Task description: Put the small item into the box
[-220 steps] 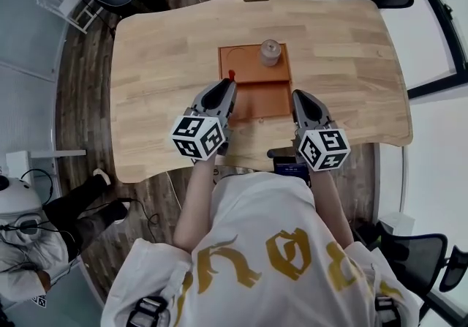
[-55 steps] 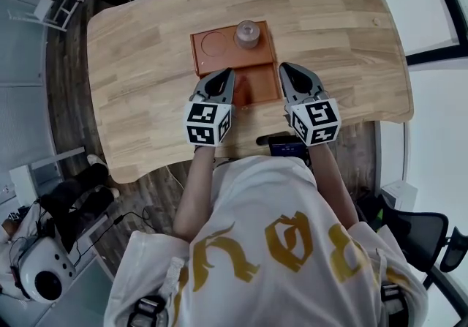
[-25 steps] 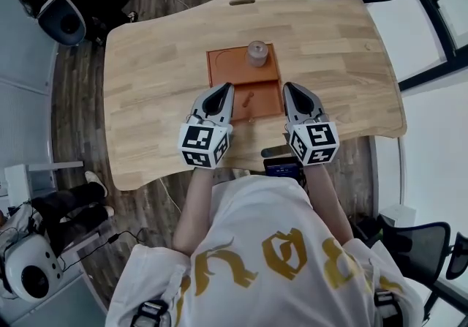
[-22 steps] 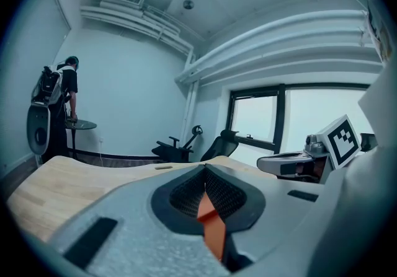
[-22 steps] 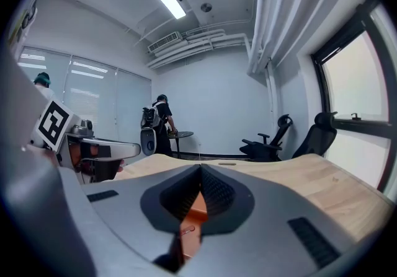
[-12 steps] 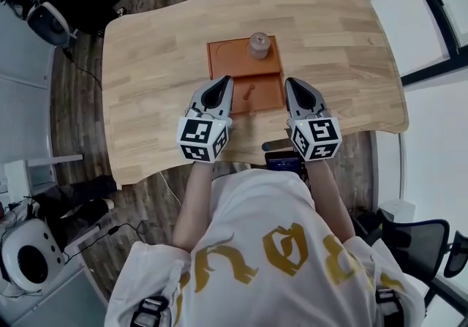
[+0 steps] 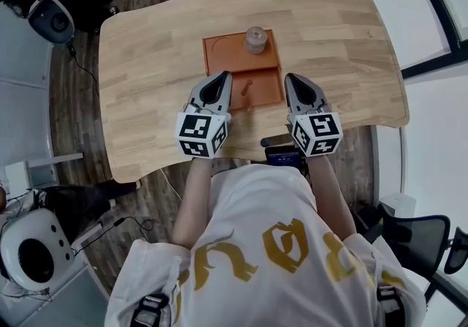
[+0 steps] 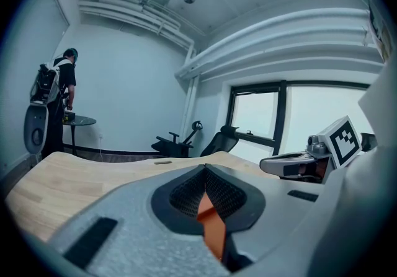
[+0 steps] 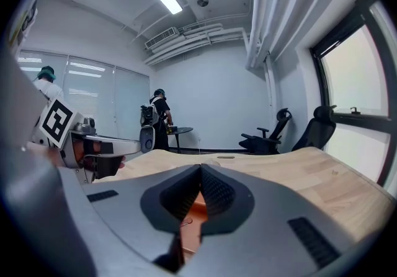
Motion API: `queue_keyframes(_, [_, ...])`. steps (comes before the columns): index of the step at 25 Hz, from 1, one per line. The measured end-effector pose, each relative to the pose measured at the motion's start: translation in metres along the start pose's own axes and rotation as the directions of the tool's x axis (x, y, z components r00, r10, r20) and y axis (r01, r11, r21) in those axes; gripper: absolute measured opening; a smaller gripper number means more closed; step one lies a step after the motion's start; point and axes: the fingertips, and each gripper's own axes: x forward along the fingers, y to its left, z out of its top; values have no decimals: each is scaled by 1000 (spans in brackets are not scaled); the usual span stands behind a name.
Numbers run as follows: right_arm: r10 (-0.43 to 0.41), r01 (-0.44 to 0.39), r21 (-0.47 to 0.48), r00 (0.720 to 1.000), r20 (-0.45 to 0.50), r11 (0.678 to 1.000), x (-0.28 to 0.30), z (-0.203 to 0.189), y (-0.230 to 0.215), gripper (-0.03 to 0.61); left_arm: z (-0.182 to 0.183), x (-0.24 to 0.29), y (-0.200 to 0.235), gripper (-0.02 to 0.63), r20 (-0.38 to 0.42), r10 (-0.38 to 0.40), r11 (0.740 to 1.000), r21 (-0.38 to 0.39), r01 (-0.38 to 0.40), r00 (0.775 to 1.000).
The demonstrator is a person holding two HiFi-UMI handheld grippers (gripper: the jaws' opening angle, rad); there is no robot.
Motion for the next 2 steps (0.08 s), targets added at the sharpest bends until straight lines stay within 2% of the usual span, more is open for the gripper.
queue_keyframes(2, [4, -4, 4, 1000, -5, 1000, 0, -2, -1, 11, -1, 1, 0, 11, -2, 2, 1000, 0, -2, 1000])
